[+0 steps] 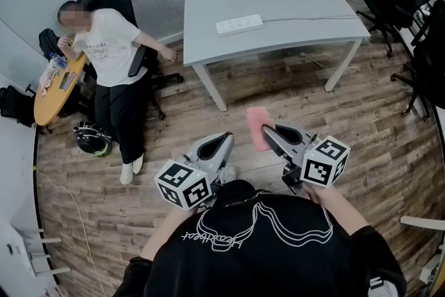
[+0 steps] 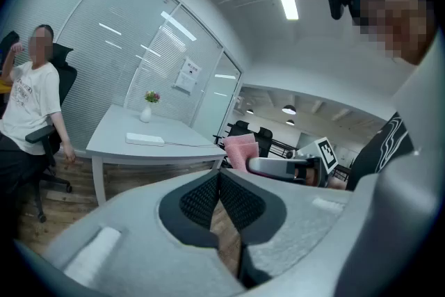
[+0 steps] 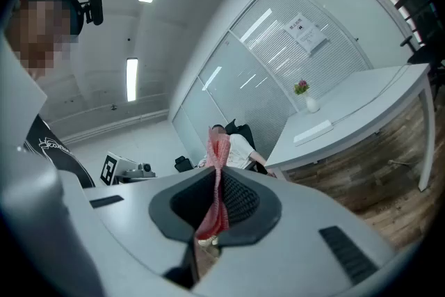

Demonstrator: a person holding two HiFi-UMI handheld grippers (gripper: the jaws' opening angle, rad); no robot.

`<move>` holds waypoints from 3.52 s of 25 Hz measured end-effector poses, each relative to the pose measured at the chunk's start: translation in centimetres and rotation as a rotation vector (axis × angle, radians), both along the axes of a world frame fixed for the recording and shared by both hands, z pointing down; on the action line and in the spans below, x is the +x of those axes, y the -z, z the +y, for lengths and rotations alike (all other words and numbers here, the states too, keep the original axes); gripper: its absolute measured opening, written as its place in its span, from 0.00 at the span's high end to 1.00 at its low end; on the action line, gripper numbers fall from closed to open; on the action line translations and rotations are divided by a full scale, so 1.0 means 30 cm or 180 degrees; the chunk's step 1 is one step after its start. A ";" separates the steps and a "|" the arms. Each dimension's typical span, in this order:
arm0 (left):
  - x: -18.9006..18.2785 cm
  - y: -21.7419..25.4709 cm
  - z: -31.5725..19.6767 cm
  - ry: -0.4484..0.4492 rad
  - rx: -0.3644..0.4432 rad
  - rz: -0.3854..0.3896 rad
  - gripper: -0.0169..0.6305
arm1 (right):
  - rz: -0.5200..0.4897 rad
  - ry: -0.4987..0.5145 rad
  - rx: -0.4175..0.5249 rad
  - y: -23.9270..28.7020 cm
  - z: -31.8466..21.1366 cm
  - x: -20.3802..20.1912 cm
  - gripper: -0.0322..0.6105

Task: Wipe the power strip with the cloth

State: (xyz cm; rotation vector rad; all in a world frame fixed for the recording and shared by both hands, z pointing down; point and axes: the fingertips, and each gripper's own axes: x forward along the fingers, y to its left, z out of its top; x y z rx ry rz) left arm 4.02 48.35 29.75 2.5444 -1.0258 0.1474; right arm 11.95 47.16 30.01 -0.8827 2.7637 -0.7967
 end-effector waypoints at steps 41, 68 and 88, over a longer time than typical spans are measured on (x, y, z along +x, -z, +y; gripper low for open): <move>-0.296 -0.030 -1.147 -0.0086 -0.0278 0.0033 0.95 | 0.0125 -0.0733 -0.0470 -0.010 -1.147 -0.163 0.91; -0.382 -0.235 -1.763 0.0103 -0.0641 0.0016 0.95 | 0.0927 -0.0672 -0.0941 -0.300 -1.822 -0.283 0.90; -0.452 -0.454 -1.971 0.0369 -0.1144 -0.0001 0.95 | 0.1499 -0.0335 -0.1037 -0.562 -2.131 -0.478 0.90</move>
